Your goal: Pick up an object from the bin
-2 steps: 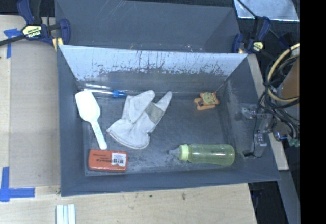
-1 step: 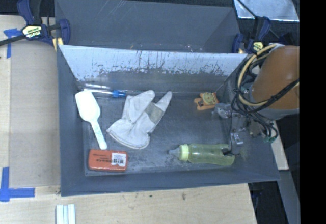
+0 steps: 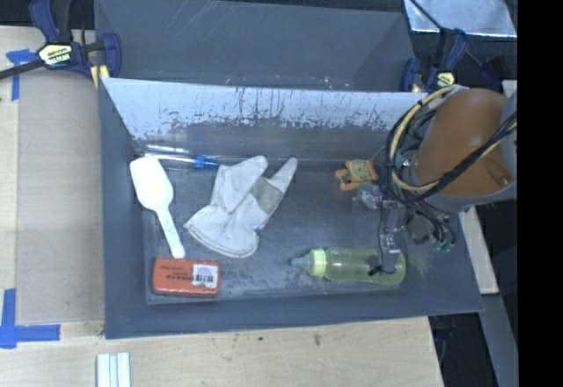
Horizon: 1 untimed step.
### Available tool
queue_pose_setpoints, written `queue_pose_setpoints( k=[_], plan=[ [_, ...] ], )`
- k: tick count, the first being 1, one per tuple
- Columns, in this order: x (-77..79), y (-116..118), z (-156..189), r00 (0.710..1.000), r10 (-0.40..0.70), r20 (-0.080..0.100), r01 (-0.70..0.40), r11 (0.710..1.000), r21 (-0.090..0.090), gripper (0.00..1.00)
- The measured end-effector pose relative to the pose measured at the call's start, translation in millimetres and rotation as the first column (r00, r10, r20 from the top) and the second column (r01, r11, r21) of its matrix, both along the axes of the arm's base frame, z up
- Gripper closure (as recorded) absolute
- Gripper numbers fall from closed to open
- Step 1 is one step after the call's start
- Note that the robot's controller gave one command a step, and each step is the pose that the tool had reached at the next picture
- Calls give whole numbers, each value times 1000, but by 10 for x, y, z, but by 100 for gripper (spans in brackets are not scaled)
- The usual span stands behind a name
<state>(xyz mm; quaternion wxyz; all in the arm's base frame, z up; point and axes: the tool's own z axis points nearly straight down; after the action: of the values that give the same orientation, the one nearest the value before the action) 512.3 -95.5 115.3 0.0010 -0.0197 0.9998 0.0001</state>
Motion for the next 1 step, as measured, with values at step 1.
queue_pose_setpoints(
  k=[1],
  plan=[
    [-52, 138, -141, 998, -64, 4, 64, 998, -4, 0]
  ],
)
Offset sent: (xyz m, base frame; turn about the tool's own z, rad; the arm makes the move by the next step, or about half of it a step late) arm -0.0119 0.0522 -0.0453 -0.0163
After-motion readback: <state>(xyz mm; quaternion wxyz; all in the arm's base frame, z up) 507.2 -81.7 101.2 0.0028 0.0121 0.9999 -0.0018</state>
